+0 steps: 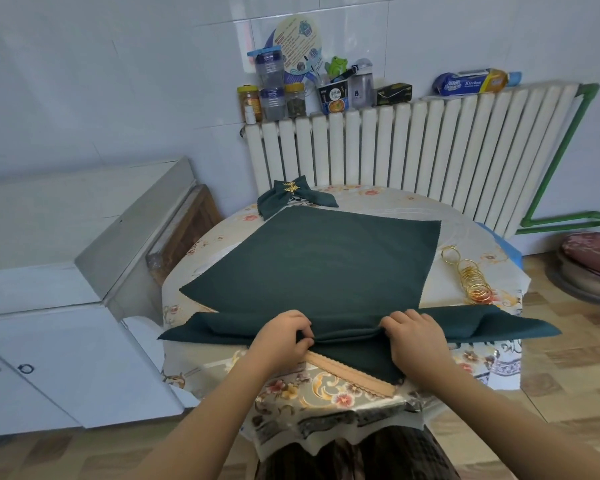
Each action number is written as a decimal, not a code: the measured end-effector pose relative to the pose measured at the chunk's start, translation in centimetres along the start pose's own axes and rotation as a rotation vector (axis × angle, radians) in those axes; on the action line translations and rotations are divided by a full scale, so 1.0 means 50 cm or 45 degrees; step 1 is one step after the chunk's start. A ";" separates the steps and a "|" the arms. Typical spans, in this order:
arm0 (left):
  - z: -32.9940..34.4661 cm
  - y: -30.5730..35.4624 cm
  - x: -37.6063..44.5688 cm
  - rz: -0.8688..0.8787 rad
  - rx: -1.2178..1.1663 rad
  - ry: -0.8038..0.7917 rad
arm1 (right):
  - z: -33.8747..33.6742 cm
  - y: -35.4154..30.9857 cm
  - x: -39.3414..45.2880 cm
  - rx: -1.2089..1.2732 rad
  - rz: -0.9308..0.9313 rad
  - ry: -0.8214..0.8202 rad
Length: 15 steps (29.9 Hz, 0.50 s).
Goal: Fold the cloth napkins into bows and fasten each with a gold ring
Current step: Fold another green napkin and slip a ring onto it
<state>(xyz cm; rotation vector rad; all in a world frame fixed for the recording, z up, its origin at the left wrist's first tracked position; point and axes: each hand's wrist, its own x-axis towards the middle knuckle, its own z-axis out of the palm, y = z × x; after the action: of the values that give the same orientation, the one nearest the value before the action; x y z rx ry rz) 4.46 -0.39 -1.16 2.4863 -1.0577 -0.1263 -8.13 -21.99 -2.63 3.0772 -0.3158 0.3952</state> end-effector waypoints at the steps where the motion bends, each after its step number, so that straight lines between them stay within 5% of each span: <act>1: 0.004 0.006 0.001 0.018 0.010 -0.002 | -0.004 0.006 -0.001 -0.002 -0.014 -0.020; 10: 0.022 0.017 0.021 -0.037 -0.108 -0.018 | -0.011 -0.052 0.031 0.570 -0.138 -0.096; 15: 0.001 0.004 0.029 -0.136 -0.255 -0.108 | -0.004 -0.116 0.088 0.786 -0.012 -0.235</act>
<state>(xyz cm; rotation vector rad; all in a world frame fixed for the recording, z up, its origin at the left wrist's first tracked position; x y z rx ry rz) 5.34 -1.54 -1.02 2.3726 -0.8972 -0.3553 -2.83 -17.19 -1.31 3.7308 -0.2124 0.2400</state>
